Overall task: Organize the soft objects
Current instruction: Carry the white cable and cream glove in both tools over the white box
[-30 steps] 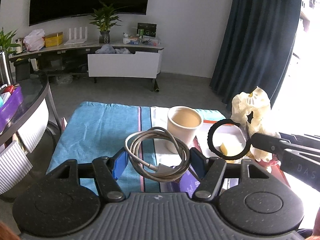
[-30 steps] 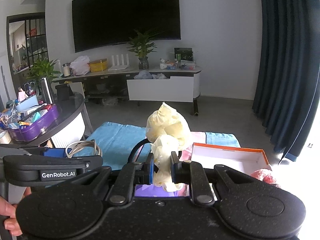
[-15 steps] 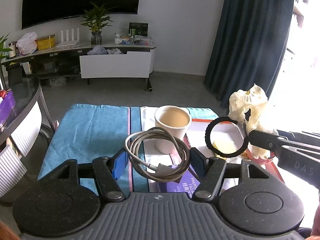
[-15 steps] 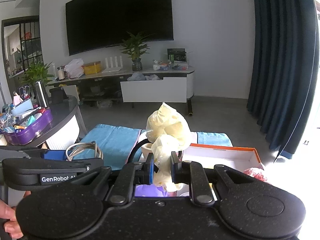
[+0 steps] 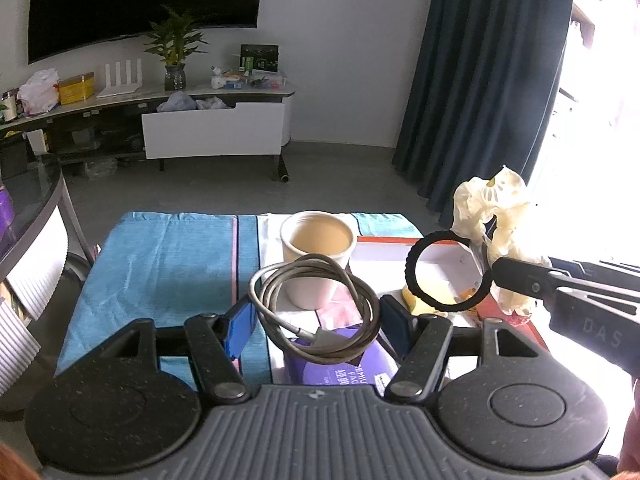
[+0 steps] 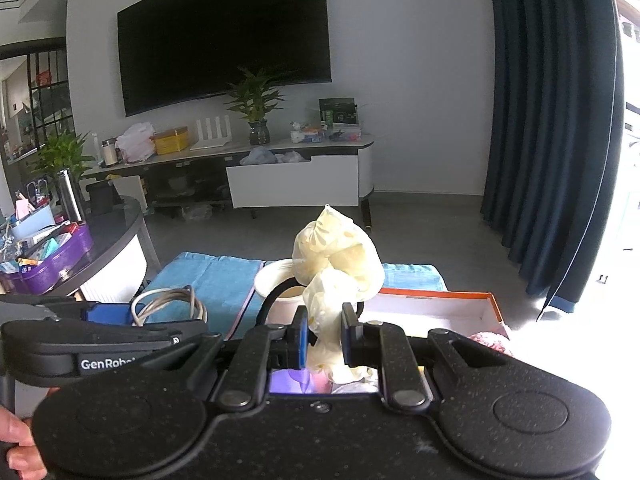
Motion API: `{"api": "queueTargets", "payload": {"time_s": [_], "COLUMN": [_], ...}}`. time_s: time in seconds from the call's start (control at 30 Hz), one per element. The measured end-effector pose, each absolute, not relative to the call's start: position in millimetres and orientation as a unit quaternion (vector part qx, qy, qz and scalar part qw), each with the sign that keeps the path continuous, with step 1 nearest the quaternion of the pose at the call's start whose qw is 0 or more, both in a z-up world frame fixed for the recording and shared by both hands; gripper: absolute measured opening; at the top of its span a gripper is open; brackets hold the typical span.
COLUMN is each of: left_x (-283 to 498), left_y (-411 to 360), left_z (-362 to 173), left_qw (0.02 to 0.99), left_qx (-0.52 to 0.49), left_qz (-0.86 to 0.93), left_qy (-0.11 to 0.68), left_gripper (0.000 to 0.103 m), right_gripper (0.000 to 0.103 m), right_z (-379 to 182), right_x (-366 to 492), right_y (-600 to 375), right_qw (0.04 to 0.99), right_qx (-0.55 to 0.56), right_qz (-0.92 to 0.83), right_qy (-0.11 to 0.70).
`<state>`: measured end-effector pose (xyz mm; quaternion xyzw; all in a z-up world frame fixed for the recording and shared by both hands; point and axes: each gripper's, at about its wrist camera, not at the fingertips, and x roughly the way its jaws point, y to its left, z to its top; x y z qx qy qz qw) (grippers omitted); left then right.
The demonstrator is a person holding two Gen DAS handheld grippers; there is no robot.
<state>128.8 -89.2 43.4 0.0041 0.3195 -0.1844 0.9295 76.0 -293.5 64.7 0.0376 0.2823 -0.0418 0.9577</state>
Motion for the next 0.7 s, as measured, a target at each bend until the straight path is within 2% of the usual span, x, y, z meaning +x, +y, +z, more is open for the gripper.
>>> {"api": "queueTargets", "payload": {"time_s": [0.7], "left_x": [137.2], "left_y": [-112.3], "left_z": [38.8], "left_qw": [0.924], "left_qx": [0.019], "left_qz": [-0.208], "left_qy": [0.321], "left_gripper": [0.067], "right_gripper": [0.020], "right_z": [63.9], "right_x": [72.0], "right_y": [-312.2], "right_qw": [0.957], "right_qx": [0.045], "right_qz": [-0.063], "right_qy": [0.280]}}
